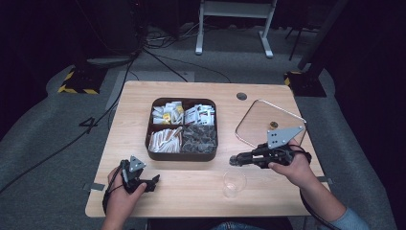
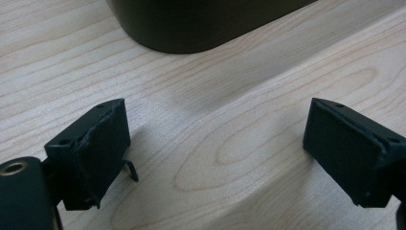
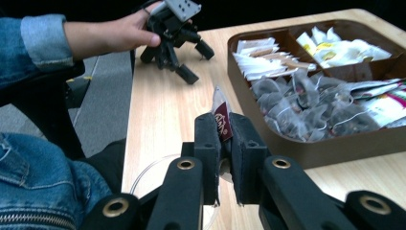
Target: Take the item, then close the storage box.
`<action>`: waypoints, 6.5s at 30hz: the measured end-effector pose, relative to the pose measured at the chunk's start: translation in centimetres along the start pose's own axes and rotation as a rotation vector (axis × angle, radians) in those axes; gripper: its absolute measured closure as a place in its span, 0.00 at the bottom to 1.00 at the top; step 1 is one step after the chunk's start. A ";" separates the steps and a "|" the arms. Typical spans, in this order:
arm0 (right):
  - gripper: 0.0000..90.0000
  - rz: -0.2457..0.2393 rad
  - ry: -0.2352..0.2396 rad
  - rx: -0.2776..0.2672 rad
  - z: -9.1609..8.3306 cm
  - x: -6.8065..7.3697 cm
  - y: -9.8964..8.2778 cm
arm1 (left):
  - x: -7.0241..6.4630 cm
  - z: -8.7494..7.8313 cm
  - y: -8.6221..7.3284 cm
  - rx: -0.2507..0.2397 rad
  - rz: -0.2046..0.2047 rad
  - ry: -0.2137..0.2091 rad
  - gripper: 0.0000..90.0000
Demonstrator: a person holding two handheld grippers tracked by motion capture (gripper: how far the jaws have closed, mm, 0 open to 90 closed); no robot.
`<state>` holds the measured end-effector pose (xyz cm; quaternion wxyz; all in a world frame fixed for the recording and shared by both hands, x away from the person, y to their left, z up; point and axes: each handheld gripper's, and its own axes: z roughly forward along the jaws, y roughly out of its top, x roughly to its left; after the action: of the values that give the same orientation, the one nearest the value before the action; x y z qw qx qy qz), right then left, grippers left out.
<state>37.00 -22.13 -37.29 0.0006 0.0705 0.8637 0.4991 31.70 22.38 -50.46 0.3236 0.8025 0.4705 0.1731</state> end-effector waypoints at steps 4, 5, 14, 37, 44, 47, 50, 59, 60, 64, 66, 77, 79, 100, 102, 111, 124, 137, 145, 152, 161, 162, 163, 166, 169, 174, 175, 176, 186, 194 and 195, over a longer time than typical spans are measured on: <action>0.92 -0.021 -0.004 0.019 0.1 0.5 -0.1 | 0.0 0.0 0.0 0.000 0.000 -0.001 0.10; 0.92 -0.029 -0.011 0.030 0.2 0.5 -0.1 | 0.0 0.0 0.0 0.000 0.000 -0.001 0.10; 0.92 -0.059 0.012 0.073 0.7 1.3 -0.4 | 0.0 0.0 0.0 0.000 0.001 0.000 0.10; 0.92 -0.075 0.060 0.237 3.4 1.9 -1.8 | 0.0 0.0 0.0 0.000 0.000 -0.001 0.10; 0.74 -0.057 0.078 0.243 3.7 1.8 -2.0 | 0.0 0.0 0.0 0.000 0.000 -0.001 0.10; 0.69 -0.059 0.063 0.207 3.3 1.9 -1.7 | 0.0 0.0 0.0 0.000 0.000 0.000 0.10; 0.67 -0.063 0.048 0.181 3.0 1.9 -1.4 | 0.0 0.0 0.0 0.000 0.000 -0.001 0.10; 0.60 -0.031 -0.005 0.137 2.4 1.3 -1.5 | -0.1 0.0 0.0 0.000 0.000 0.002 0.10; 0.60 -0.026 -0.008 0.131 2.3 1.3 -1.5 | 0.0 0.0 0.0 0.001 0.004 0.000 0.10; 0.55 -0.025 -0.023 0.100 1.9 1.3 -1.1 | -0.1 0.1 0.1 0.000 -0.003 -0.003 0.09; 0.52 -0.021 -0.033 0.082 1.6 1.3 -0.9 | -0.1 0.1 0.1 0.005 0.003 -0.004 0.09; 0.44 0.019 -0.152 -0.048 1.0 0.3 -1.0 | -0.1 0.3 0.3 0.010 0.007 -0.004 0.07; 0.44 0.025 -0.170 -0.068 0.6 0.1 -1.1 | -0.1 0.4 0.4 0.012 0.008 -0.008 0.06; 0.39 0.110 -0.398 -0.037 -3.6 -5.9 -1.2 | 0.1 0.9 0.8 0.024 0.012 -0.011 0.00; 0.39 0.125 -0.419 -0.021 -3.9 -7.0 -1.6 | 0.0 0.9 0.8 0.024 0.011 -0.012 0.00; 0.38 0.213 -0.530 0.024 -5.7 -11.8 -3.6 | 0.2 0.9 0.9 0.025 0.021 -0.022 0.00; 0.37 0.344 -0.632 0.061 -7.0 -17.2 -7.0 | 0.2 1.0 0.9 0.024 0.020 -0.022 0.00; 0.41 0.430 -0.656 0.166 -5.0 -19.4 -10.6 | 0.2 0.9 0.9 0.025 0.021 -0.022 0.00; 0.44 0.464 -0.648 0.176 -4.7 -19.4 -12.4 | 0.2 0.9 0.9 0.025 0.020 -0.022 0.00; 0.51 0.483 -0.623 0.206 -4.3 -19.3 -13.4 | 0.1 0.9 0.9 0.025 0.020 -0.022 0.00; 0.64 0.442 -0.645 0.230 -3.9 -19.1 -13.9 | 0.1 0.9 0.9 0.023 0.022 -0.016 0.00; 0.65 0.429 -0.647 0.237 -3.9 -19.0 -13.9 | 0.1 0.9 0.9 0.023 0.022 -0.015 0.00; 0.65 0.423 -0.651 0.241 -3.8 -19.0 -13.9 | 0.1 0.9 0.9 0.023 0.022 -0.015 0.00; 0.65 0.412 -0.645 0.247 -3.9 -19.0 -13.9 | 0.1 0.9 0.9 0.023 0.022 -0.016 0.00; 0.65 0.412 -0.645 0.240 -3.9 -19.0 -14.0 | 0.1 0.9 0.9 0.023 0.022 -0.016 0.00; 0.65 0.410 -0.644 0.237 -3.9 -19.0 -14.0 | 0.1 0.9 0.9 0.023 0.022 -0.015 0.00; 0.65 0.410 -0.643 0.235 -3.9 -19.0 -14.1 | 0.1 0.9 0.9 0.023 0.022 -0.016 0.00; 0.65 0.411 -0.642 0.232 -3.9 -19.0 -14.1 | 0.1 0.9 0.9 0.022 0.022 -0.015 0.00; 0.65 0.428 -0.648 0.222 -3.9 -19.0 -14.1 | 0.1 0.9 0.9 0.023 0.022 -0.016 0.00; 0.65 0.447 -0.633 0.206 -4.1 -19.2 -14.1 | 0.1 0.9 0.9 0.022 0.022 -0.016 0.00; 0.65 0.446 -0.632 0.205 -4.1 -19.2 -14.1 | 0.1 0.9 0.9 0.022 0.022 -0.015 0.00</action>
<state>53.98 -34.99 -48.75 0.1509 0.4061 0.8298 0.3518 32.87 21.86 -50.57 0.3163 0.8124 0.4612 0.1651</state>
